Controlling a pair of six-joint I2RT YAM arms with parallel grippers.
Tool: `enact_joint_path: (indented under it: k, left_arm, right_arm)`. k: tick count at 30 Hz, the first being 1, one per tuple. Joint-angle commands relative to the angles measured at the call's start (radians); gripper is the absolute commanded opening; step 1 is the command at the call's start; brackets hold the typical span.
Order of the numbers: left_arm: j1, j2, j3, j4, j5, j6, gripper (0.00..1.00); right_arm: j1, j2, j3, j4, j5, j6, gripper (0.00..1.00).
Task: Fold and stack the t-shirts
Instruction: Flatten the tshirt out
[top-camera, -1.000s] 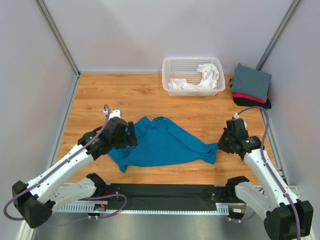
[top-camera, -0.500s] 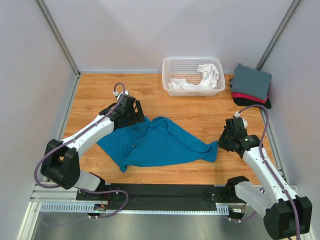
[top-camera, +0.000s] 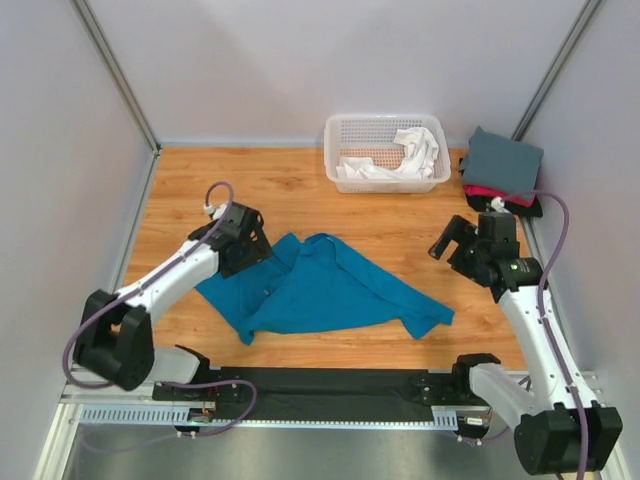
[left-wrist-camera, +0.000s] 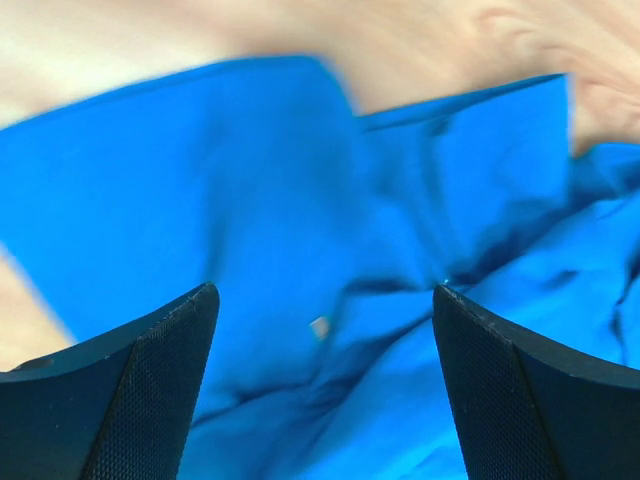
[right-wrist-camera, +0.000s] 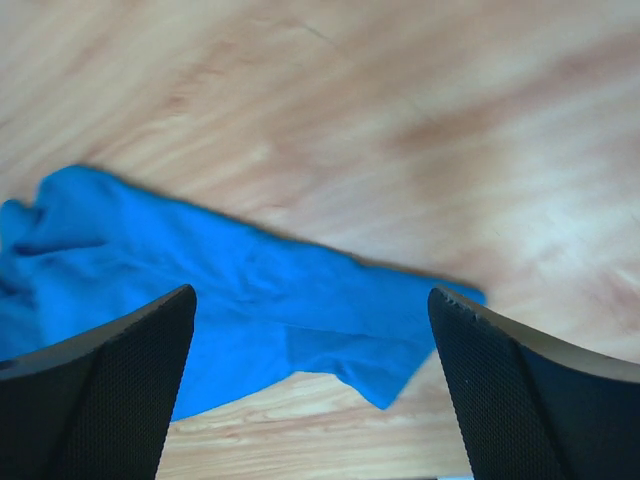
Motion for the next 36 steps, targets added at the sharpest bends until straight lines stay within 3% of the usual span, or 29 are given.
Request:
enact_joint_path:
  k: [1, 5, 8, 11, 19, 26, 32, 34, 36]
  left_arm:
    - [0.014, -0.172, -0.090, -0.082, -0.048, -0.107, 0.93]
    - [0.014, -0.292, -0.218, -0.078, -0.030, -0.134, 0.94]
    - [0.014, -0.349, -0.281, -0.079, -0.010, -0.148, 0.93]
    - [0.014, -0.377, -0.312, -0.122, -0.019, -0.180, 0.93]
    - [0.016, -0.479, -0.368, -0.254, -0.102, -0.289, 0.93]
    - [0.019, -0.556, -0.392, -0.302, -0.148, -0.318, 0.94]
    - [0.023, -0.578, -0.389, -0.328, -0.177, -0.318, 0.95]
    - [0.026, -0.579, -0.388, -0.331, -0.183, -0.322, 0.95]
    - [0.028, -0.576, -0.386, -0.332, -0.187, -0.322, 0.96]
  right_arm:
    - [0.114, 0.016, 0.078, 0.187, -0.083, -0.107, 1.00]
    - [0.402, 0.206, 0.147, 0.256, 0.073, -0.138, 0.98]
    - [0.480, 0.371, 0.194, 0.323, 0.083, -0.144, 0.83]
    - [0.578, 0.535, 0.272, 0.369, 0.157, -0.173, 0.80]
    - [0.665, 0.915, 0.513, 0.383, 0.271, -0.219, 0.73]
    - [0.678, 1.036, 0.572, 0.386, 0.303, -0.247, 0.64]
    - [0.678, 1.098, 0.589, 0.371, 0.328, -0.265, 0.27]
    - [0.678, 1.087, 0.587, 0.359, 0.354, -0.265, 0.01]
    - [0.675, 1.063, 0.580, 0.336, 0.431, -0.267, 0.00]
